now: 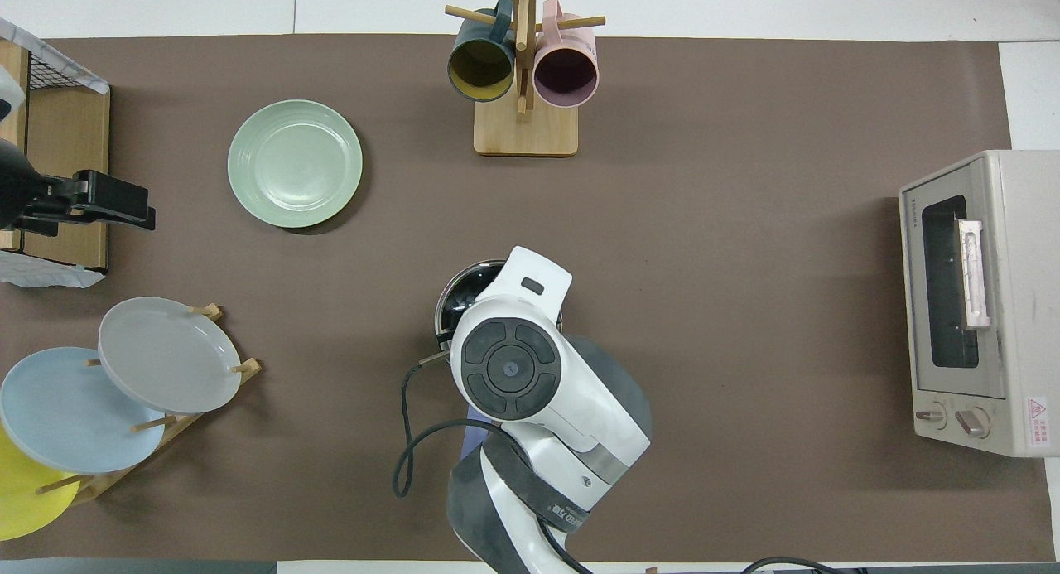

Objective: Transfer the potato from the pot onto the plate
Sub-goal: 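Grasp the blue knob of the glass lid with the right gripper, then lift the lid with the right gripper while the left gripper approaches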

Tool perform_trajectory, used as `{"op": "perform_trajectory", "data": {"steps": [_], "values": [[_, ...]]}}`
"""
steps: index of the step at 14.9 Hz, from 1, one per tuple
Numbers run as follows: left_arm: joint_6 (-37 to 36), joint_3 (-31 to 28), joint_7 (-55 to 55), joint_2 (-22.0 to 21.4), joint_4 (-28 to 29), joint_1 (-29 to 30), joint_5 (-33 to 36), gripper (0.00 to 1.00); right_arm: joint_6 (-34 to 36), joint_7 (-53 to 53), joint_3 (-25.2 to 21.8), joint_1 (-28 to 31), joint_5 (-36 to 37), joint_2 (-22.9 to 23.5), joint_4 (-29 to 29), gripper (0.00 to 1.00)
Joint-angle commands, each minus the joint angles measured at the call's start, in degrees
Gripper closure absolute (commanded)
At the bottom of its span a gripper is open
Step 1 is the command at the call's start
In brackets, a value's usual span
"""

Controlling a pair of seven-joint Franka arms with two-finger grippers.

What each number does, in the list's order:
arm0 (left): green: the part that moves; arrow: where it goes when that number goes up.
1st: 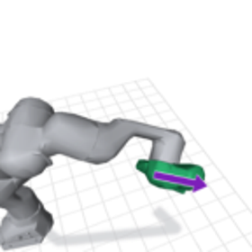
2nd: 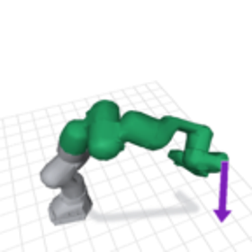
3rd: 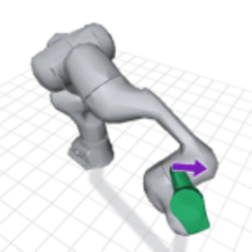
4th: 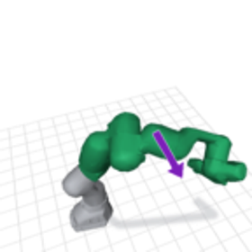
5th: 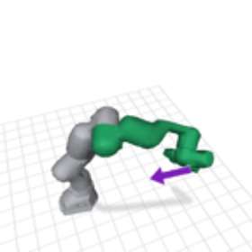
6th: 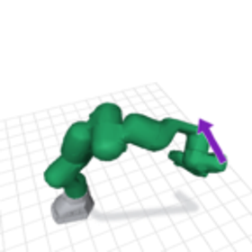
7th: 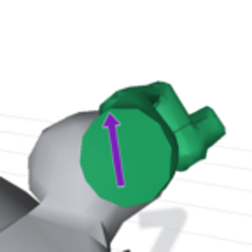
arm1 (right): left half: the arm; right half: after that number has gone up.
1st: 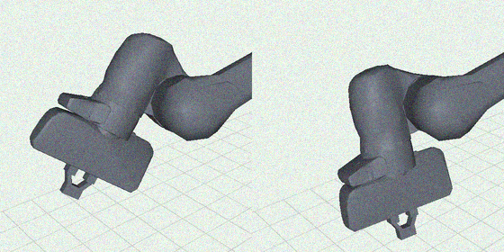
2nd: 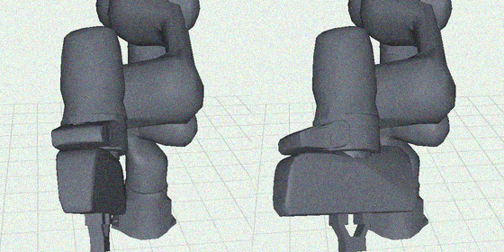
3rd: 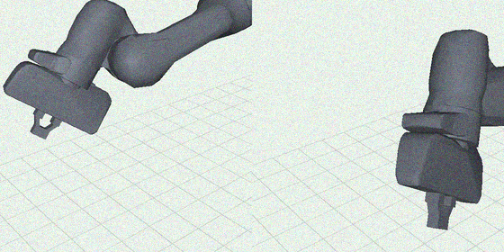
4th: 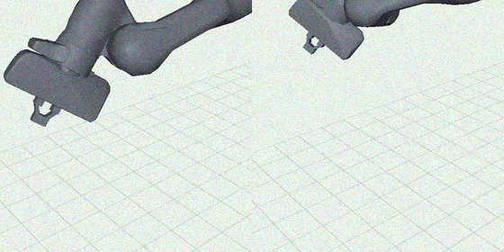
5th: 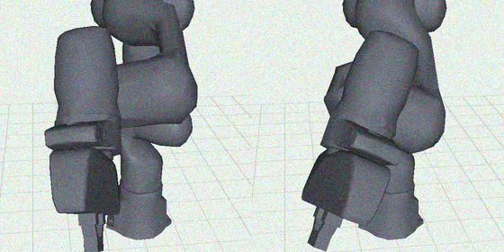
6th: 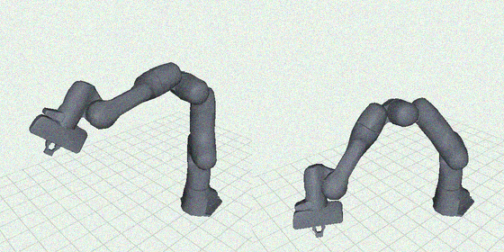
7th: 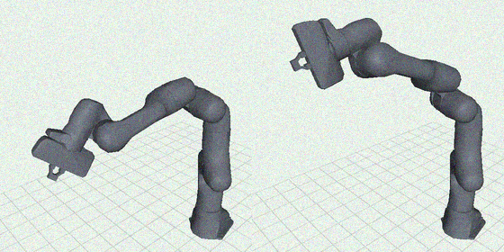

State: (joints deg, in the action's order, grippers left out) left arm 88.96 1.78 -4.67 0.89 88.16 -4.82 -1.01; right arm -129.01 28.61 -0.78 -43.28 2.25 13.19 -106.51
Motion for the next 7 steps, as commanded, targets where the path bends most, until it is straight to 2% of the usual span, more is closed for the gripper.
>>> {"op": "perform_trajectory", "data": {"steps": [1,3,5,7], "values": [[0.3,-0.3,-0.1,-1.0,1.3,-0.7,0.9,0.0,6.2,-1.4,-0.4,2.4,0.6,-0.8,5.3,0.74],[0.7,0.2,-0.2,-1.2,1.7,-1.2,0.9,0.0,11.3,-3.5,-0.4,5.7,0.5,-0.8,9.6,0.74],[1.4,0.4,-1.0,-1.8,2.9,-4.0,0.9,0.0,13.2,-9.1,-0.3,9.7,-0.3,-0.8,10.4,0.74],[1.6,0.5,-6.6,-3.1,5.2,-8.2,0.9,0.0,16.8,-16.6,-0.3,14.2,-0.8,-1.6,10.3,0.74]]}}
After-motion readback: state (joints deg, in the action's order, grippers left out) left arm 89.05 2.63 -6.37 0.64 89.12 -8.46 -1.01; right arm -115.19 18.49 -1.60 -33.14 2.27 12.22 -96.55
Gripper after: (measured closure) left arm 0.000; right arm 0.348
